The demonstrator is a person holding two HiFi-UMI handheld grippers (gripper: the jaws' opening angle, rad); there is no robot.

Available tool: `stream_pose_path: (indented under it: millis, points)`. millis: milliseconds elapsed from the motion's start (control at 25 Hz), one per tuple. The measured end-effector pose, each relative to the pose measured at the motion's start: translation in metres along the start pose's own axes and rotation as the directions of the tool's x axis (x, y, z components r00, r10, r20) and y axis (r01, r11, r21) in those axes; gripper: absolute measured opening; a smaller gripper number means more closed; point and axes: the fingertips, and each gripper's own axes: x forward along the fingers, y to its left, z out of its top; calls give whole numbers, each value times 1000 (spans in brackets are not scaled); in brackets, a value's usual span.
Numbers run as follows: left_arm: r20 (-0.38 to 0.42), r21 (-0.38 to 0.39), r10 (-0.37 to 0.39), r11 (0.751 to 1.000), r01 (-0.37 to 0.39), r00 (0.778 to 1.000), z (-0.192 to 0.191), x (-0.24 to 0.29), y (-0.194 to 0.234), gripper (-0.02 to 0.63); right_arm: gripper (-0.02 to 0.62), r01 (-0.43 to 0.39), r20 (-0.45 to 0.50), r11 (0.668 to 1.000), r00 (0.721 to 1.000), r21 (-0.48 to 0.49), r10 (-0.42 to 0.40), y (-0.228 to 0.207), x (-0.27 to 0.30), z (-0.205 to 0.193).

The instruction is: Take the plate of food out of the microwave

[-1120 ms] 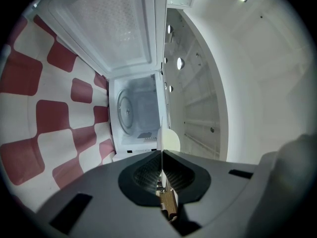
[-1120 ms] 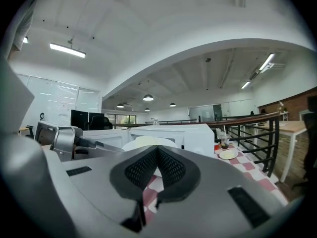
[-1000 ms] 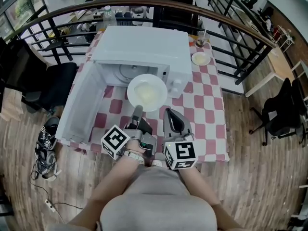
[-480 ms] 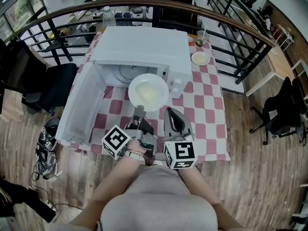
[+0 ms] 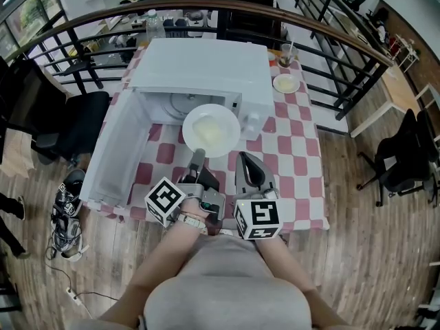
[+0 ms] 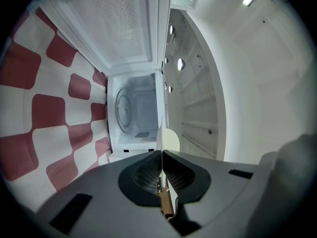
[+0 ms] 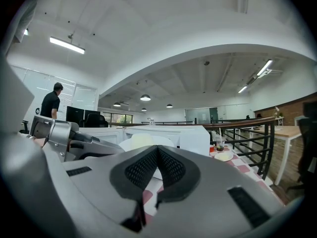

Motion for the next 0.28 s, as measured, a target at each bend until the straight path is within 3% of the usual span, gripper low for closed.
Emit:
stream_pose_path:
  millis: [280]
  points:
    - [-11,0,-4,1000,4,1000,1,1,0,12,25,4,3,1000,1000,3,-4,1,3,0]
